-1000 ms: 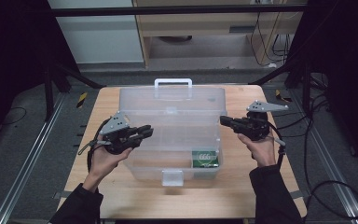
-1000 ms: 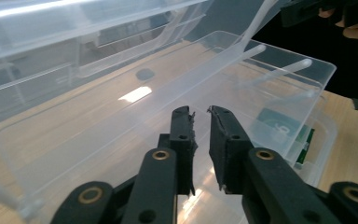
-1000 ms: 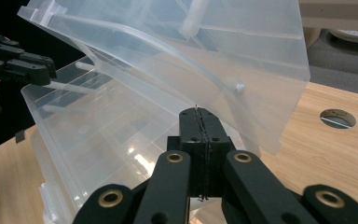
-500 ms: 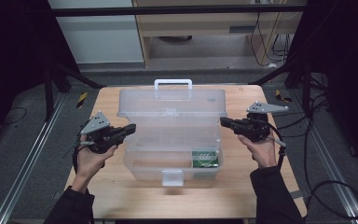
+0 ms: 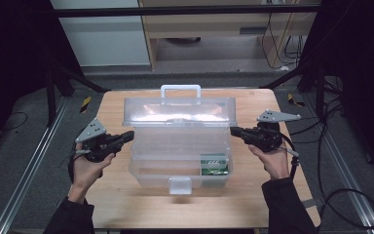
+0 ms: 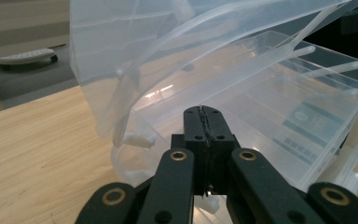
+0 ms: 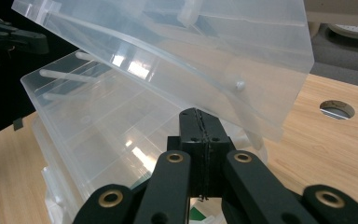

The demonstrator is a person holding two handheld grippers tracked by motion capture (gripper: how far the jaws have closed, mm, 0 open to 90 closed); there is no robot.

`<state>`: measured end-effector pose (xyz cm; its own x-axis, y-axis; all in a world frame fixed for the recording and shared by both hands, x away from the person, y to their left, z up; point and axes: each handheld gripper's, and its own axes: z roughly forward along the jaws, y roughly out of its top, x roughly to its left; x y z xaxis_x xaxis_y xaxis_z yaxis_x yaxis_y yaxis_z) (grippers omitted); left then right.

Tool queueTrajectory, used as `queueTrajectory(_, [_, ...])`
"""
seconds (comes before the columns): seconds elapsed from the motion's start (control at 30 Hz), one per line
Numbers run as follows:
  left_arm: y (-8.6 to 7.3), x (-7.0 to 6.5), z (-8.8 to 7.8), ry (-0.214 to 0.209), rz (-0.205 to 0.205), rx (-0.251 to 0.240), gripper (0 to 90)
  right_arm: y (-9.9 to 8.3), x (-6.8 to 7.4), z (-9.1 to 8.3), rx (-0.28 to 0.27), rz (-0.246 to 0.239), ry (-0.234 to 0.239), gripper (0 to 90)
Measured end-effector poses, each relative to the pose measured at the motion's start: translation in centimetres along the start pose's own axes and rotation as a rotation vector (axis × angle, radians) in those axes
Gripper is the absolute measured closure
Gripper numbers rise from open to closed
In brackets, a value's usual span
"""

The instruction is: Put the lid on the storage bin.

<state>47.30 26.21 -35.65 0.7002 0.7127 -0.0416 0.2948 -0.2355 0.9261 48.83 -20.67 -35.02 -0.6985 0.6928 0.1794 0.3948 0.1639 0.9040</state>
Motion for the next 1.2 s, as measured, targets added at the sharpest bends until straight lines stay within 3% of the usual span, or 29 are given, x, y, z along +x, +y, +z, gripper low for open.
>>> queueTrajectory(0.83, [-1.4,0.4,-0.5,0.011,0.021,0.064,88.4,-2.5,1.1,-0.6,0.036,-0.034,0.008,90.0])
queueTrajectory(1.2, [-2.3,0.7,-0.6,0.038,0.038,0.109,87.8,-3.5,1.4,-1.1,0.06,-0.044,-0.019,90.0])
